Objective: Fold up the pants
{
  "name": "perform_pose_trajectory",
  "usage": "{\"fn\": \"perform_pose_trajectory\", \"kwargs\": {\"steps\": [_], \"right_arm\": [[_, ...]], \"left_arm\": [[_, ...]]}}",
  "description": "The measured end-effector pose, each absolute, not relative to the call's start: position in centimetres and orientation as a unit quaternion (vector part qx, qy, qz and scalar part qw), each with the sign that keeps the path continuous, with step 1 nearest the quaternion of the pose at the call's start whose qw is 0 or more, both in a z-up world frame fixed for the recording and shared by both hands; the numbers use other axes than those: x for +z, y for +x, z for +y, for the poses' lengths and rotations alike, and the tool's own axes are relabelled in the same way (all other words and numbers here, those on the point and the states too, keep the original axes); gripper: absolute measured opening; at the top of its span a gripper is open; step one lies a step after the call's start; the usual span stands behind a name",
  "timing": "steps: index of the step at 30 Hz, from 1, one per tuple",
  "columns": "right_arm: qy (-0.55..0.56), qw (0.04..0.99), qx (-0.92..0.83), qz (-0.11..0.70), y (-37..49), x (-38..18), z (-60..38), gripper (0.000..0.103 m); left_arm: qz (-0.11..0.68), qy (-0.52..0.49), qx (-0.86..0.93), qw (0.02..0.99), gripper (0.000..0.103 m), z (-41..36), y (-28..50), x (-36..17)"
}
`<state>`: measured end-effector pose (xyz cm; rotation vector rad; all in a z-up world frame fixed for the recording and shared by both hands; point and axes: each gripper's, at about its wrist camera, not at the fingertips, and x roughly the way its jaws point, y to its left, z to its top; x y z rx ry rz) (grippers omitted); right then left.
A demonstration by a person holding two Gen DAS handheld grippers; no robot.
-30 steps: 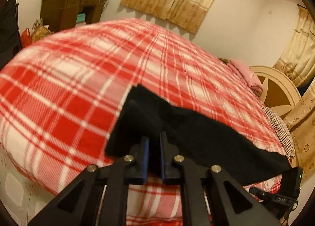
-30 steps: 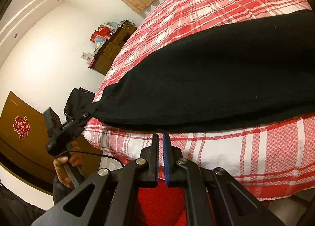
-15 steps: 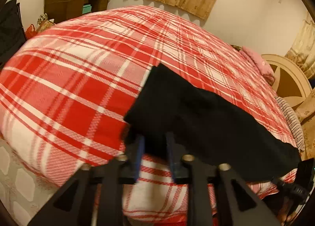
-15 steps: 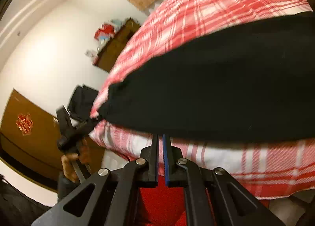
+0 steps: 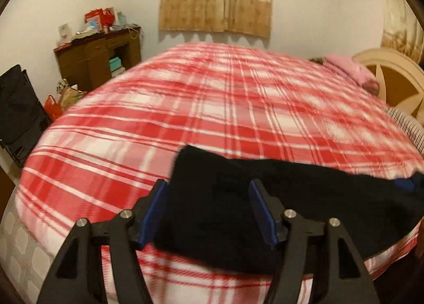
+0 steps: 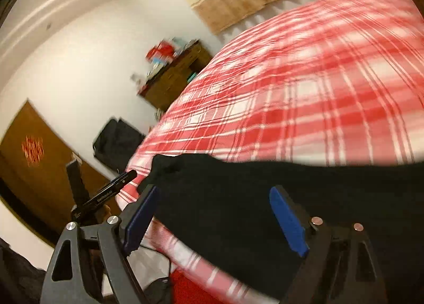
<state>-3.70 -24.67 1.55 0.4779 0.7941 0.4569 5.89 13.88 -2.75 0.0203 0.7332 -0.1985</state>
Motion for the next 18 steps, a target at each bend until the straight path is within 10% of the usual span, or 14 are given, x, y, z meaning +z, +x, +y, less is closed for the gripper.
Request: {"fn": "perform_pose_trajectory", "kwargs": {"steps": [18], "right_arm": [[0.1, 0.795, 0.346, 0.488, -1.2, -1.4, -18.9, 0.087]], "left_arm": [[0.388, 0.04, -0.07, 0.918, 0.088, 12.3, 5.2, -6.3]]}}
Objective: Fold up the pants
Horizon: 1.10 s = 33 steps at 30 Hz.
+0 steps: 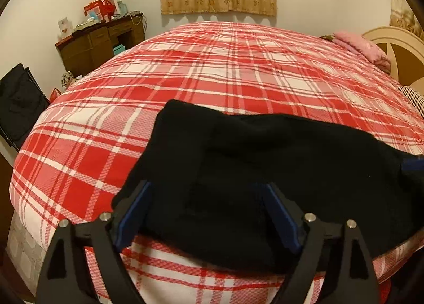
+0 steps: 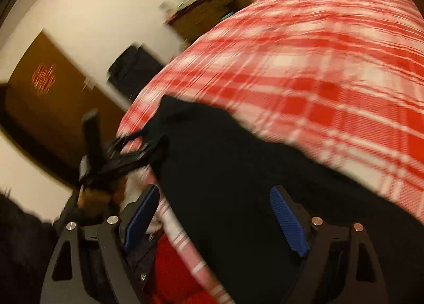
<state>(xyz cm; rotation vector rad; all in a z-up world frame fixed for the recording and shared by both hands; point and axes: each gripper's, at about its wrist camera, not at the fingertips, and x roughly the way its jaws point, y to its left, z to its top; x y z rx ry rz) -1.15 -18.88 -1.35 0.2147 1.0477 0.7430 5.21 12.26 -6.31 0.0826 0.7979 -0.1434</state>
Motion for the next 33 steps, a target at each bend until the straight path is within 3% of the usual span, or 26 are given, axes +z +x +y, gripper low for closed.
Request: {"fn": "perform_pose_trajectory", "kwargs": {"steps": [8, 13, 24, 30, 33], "right_arm": [[0.095, 0.848, 0.294, 0.43, 1.6, 0.6, -21.8, 0.087], [0.118, 0.806, 0.295, 0.499, 3.9, -2.8, -22.2, 0.087], [0.012, 0.818, 0.295, 0.494, 0.1, -3.1, -18.4, 0.087], [0.15, 0.78, 0.33, 0.509, 3.7, -4.1, -20.3, 0.087], [0.146, 0.749, 0.386, 0.519, 3.7, -4.1, -18.0, 0.088]], "left_arm": [[0.389, 0.013, -0.077, 0.918, 0.089, 12.7, 5.2, -6.3], [0.388, 0.014, -0.076, 0.919, 0.089, 12.6, 5.0, -6.3], [0.388, 0.012, -0.083, 0.918, 0.094, 12.5, 5.2, -6.4], [0.388, 0.011, -0.084, 0.918, 0.094, 12.5, 5.2, -6.4], [0.39, 0.004, -0.087, 0.917, 0.094, 12.6, 5.2, -6.4]]}}
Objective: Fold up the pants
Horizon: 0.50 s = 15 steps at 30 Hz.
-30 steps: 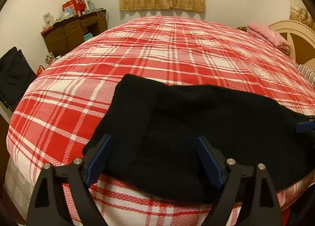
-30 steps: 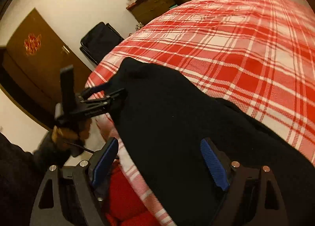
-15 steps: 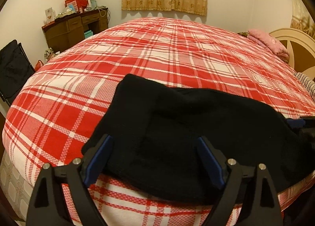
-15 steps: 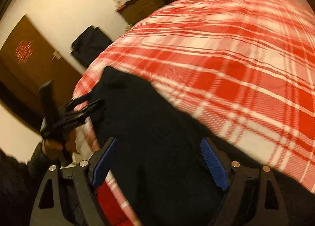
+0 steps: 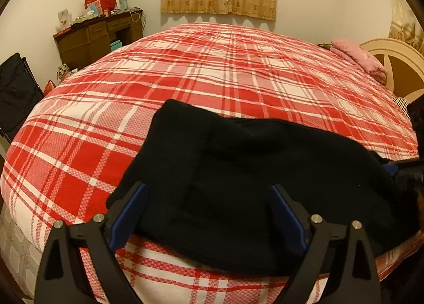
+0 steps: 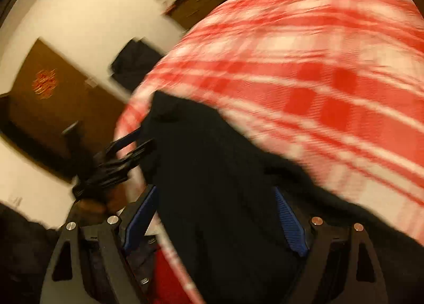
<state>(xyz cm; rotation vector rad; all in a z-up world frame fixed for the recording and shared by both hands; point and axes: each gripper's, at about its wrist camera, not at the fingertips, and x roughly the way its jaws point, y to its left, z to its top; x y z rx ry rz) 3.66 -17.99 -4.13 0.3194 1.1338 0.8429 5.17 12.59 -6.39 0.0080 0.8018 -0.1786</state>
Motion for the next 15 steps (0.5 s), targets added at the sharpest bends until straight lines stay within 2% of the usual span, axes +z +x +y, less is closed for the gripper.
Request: {"fn": "perform_pose_trajectory", "kwargs": {"steps": [4, 15], "right_arm": [[0.182, 0.717, 0.415, 0.529, 5.3, -5.0, -16.0, 0.088], [0.207, 0.729, 0.429, 0.493, 9.0, -5.1, -11.2, 0.088]], "left_arm": [[0.391, 0.0, -0.089, 0.916, 0.097, 12.6, 5.3, -6.4], [0.39, -0.001, -0.093, 0.916, 0.1, 12.6, 5.4, -6.4]]}}
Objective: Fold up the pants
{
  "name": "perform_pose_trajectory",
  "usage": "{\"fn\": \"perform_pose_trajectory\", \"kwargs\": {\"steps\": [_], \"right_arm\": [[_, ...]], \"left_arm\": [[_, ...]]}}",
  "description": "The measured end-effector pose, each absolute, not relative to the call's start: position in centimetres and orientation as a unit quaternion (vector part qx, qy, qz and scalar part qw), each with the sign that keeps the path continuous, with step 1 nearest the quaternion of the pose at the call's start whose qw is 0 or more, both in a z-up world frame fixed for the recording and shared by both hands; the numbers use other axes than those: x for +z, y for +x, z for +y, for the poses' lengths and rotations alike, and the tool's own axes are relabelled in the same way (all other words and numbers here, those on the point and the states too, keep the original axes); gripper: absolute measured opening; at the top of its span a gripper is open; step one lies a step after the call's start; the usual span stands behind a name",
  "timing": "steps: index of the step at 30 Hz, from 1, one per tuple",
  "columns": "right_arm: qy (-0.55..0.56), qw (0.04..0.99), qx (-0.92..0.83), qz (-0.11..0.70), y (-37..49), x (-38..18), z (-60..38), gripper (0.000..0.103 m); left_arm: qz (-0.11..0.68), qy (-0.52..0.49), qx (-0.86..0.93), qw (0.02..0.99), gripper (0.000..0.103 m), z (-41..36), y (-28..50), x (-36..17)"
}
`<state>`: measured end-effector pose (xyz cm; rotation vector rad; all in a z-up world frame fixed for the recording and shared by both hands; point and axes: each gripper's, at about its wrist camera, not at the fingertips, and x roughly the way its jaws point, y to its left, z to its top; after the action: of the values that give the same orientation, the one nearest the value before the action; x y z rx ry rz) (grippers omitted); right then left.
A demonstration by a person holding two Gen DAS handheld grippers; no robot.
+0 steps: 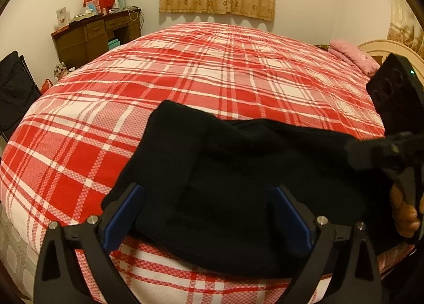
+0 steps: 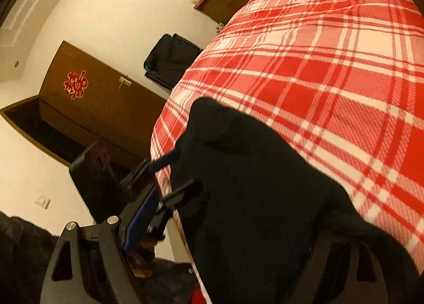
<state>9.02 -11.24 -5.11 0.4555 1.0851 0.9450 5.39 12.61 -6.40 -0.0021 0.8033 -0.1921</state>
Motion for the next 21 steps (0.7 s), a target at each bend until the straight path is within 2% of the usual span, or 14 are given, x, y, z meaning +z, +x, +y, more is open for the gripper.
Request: {"fn": "perform_pose_trajectory", "kwargs": {"steps": [8, 10, 12, 15, 19, 20, 21], "right_arm": [[0.121, 0.775, 0.383, 0.488, 10.2, -3.6, -14.4, 0.081], [0.104, 0.782, 0.375, 0.487, 10.2, -3.2, -15.7, 0.072], [0.111, 0.787, 0.358, 0.49, 10.5, -3.3, -17.3, 0.069], [0.065, 0.849, 0.258, 0.457, 10.5, -2.3, -20.1, 0.07], [0.128, 0.861, 0.235, 0.433, 9.2, -1.4, -22.9, 0.07], [0.102, 0.875, 0.22, 0.419, 8.2, -0.8, -22.4, 0.07], [0.067, 0.884, 0.206, 0.416, 7.3, -0.4, -21.4, 0.065]], "left_arm": [[0.392, 0.017, -0.1, 0.914, 0.1, 12.4, 5.2, -6.6], [0.391, 0.019, -0.099, 0.915, 0.1, 12.3, 5.2, -6.6], [0.389, 0.023, -0.095, 0.916, 0.1, 12.2, 5.2, -6.7], [0.388, 0.03, -0.093, 0.916, 0.1, 12.0, 5.1, -6.7], [0.389, 0.027, -0.095, 0.916, 0.1, 12.2, 5.1, -6.7], [0.388, 0.028, -0.095, 0.916, 0.1, 12.1, 5.1, -6.7], [0.388, 0.03, -0.093, 0.916, 0.101, 12.0, 5.1, -6.7]]}}
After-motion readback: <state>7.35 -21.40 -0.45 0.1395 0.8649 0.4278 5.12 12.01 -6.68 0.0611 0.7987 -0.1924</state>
